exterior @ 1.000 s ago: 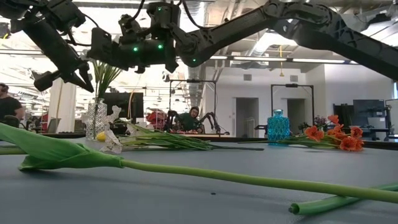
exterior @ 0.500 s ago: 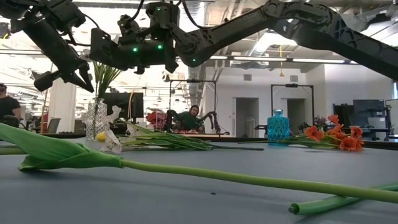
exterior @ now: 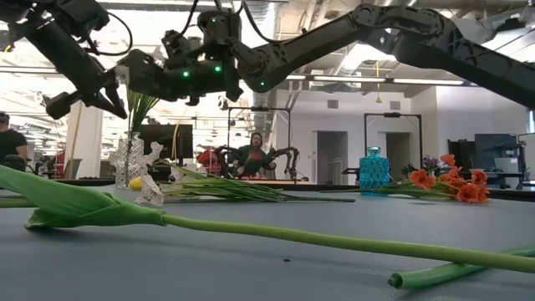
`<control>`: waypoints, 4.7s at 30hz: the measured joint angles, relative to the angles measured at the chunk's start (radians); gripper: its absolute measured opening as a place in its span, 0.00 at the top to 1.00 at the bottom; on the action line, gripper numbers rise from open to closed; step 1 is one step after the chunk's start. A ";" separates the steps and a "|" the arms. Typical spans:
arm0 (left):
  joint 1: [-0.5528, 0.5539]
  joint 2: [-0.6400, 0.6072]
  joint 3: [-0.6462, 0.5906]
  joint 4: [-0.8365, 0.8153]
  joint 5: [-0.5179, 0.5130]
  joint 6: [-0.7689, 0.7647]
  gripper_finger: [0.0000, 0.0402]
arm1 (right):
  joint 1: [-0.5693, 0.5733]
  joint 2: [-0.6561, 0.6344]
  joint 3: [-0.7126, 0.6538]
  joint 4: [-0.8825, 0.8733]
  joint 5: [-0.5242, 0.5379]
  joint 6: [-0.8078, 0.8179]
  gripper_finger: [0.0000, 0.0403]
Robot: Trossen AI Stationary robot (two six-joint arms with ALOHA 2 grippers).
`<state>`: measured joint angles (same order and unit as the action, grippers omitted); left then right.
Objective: Sort flowers into vase by color
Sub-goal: Put the top white flower into the transparent vase, then put the white flower into the transparent vase
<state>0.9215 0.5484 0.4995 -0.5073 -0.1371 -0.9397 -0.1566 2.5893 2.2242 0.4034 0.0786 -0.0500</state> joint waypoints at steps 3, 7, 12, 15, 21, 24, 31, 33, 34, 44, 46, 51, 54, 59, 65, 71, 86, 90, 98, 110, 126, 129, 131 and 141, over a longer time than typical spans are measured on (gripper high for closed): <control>0.000 -0.031 0.000 -0.020 0.001 0.008 1.00 | -0.013 0.000 0.000 -0.003 0.000 0.038 0.96; 0.000 -0.067 0.000 -0.106 -0.002 0.007 1.00 | -0.026 0.000 0.000 0.000 0.000 0.075 0.96; 0.000 -0.130 0.000 -0.139 0.020 0.050 1.00 | -0.031 0.000 0.000 0.001 -0.001 0.076 0.95; 0.000 -0.182 0.000 -0.119 0.075 0.136 1.00 | -0.030 -0.002 0.000 -0.003 -0.037 0.076 0.90; 0.000 -0.304 0.000 -0.117 0.257 0.291 1.00 | -0.027 -0.077 -0.001 -0.233 -0.128 0.071 0.80; -0.001 -0.352 0.000 -0.117 0.344 0.317 1.00 | -0.031 -0.150 -0.001 -0.466 -0.224 0.033 0.79; -0.054 -0.408 0.000 -0.150 0.423 0.352 1.00 | -0.048 -0.308 0.000 -1.025 -0.442 -0.142 0.84; -0.080 -0.411 -0.002 -0.150 0.443 0.368 1.00 | -0.047 -0.348 0.000 -1.190 -0.449 -0.200 0.85; -0.096 -0.411 -0.011 -0.130 0.460 0.370 1.00 | -0.047 -0.367 0.000 -1.248 -0.452 -0.218 0.86; -0.361 -0.392 -0.211 0.246 0.418 0.245 1.00 | -0.057 -0.565 -0.017 -1.667 -0.445 -0.287 0.95; -0.441 -0.383 -0.226 0.302 0.358 0.240 1.00 | -0.058 -0.606 -0.047 -1.712 -0.445 -0.284 0.94; -0.645 -0.326 -0.227 0.305 0.236 0.267 1.00 | -0.049 -0.717 -0.146 -1.756 -0.446 -0.233 0.90; -0.775 -0.263 -0.227 0.305 0.180 0.257 1.00 | -0.023 -0.776 -0.226 -1.749 -0.445 -0.172 0.91; -0.965 -0.151 -0.227 0.342 0.108 0.249 1.00 | 0.056 -0.844 -0.334 -1.694 -0.445 -0.011 0.94; -1.128 -0.038 -0.202 0.336 0.055 0.309 1.00 | 0.201 -0.852 -0.417 -1.541 -0.445 0.209 0.90; -1.226 0.058 -0.199 0.338 0.043 0.390 1.00 | 0.338 -0.795 -0.478 -1.377 -0.446 0.516 0.87; -1.276 0.139 -0.198 0.310 0.120 0.449 1.00 | 0.542 -0.513 -0.478 -1.202 -0.400 0.955 0.76; -1.276 0.139 -0.198 0.301 0.113 0.431 1.00 | 0.542 -0.465 -0.478 -1.137 -0.390 0.991 0.63; -1.276 0.139 -0.198 0.268 0.141 0.419 1.00 | 0.569 -0.374 -0.477 -0.987 -0.354 1.025 0.53; -1.276 0.139 -0.198 0.249 0.152 0.397 1.00 | 0.629 -0.343 -0.477 -0.995 -0.100 1.030 0.66; -1.276 0.139 -0.198 0.243 0.156 0.396 1.00 | 0.670 -0.346 -0.533 -0.997 -0.045 0.977 0.69; -1.276 0.139 -0.198 0.243 0.137 0.397 1.00 | 0.696 -0.349 -0.570 -0.927 -0.031 0.972 0.69; -1.276 0.139 -0.198 0.243 0.122 0.397 1.00 | 0.712 -0.349 -0.581 -0.913 -0.005 0.964 0.70; -1.281 0.138 -0.199 0.253 0.077 0.378 1.00 | 0.748 -0.361 -0.638 -0.905 0.058 0.943 0.95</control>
<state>-0.3596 0.6868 0.3008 -0.2546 -0.0601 -0.5615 0.5918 2.2286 1.5858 -0.5021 0.1367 0.8925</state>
